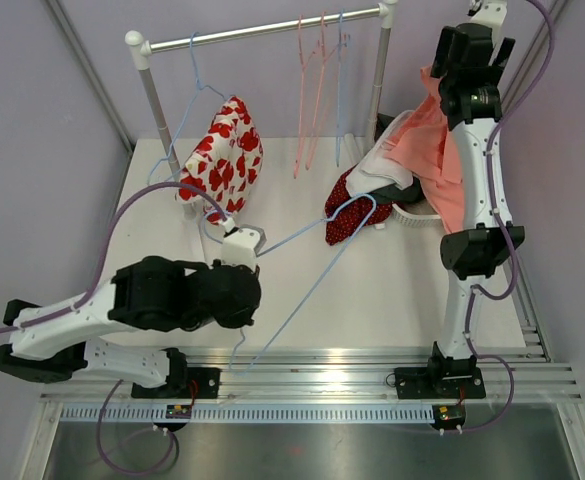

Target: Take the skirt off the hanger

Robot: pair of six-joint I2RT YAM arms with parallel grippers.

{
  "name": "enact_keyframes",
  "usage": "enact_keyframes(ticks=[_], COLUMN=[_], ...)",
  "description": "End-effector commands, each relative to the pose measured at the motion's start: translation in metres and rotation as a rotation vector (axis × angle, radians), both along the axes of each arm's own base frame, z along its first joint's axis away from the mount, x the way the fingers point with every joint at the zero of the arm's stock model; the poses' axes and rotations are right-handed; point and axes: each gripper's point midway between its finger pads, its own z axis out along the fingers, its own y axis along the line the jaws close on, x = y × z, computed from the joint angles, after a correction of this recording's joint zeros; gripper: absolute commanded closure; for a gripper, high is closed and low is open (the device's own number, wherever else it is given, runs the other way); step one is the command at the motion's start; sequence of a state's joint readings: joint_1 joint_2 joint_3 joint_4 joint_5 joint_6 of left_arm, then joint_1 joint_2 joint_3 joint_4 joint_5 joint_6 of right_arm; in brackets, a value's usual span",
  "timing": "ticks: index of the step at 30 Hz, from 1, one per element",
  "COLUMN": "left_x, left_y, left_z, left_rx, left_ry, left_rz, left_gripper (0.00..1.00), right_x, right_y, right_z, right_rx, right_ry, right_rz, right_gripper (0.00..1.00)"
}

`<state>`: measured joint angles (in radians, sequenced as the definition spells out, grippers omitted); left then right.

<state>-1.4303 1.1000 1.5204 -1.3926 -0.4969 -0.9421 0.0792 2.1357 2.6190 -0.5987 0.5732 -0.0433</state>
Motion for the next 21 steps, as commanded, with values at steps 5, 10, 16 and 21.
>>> enact_keyframes(ticks=[5,10,16,21], left_x=[0.034,0.072,0.115,0.132], left_y=[0.009,-0.005,-0.033,-0.058], left_z=[-0.016,-0.010,-0.002,0.008], left_rx=[0.197,0.179,0.204,0.187], left_ry=[-0.070,-0.116,-0.153,-0.165], left_rz=[0.046,0.068,0.055,0.038], left_gripper=[1.00,1.00,1.00,1.00], right_x=[-0.042,-0.152,-0.232,-0.286], right_y=[0.011,0.013,0.048,0.134], right_z=[-0.034,0.016,0.038,0.055], right_rx=[0.134,0.150,0.286,0.534], right_ry=[0.070,-0.105,-0.080,-0.166], right_rz=[-0.001,0.090,0.301,0.766], right_gripper=[0.00,0.00,0.01,0.67])
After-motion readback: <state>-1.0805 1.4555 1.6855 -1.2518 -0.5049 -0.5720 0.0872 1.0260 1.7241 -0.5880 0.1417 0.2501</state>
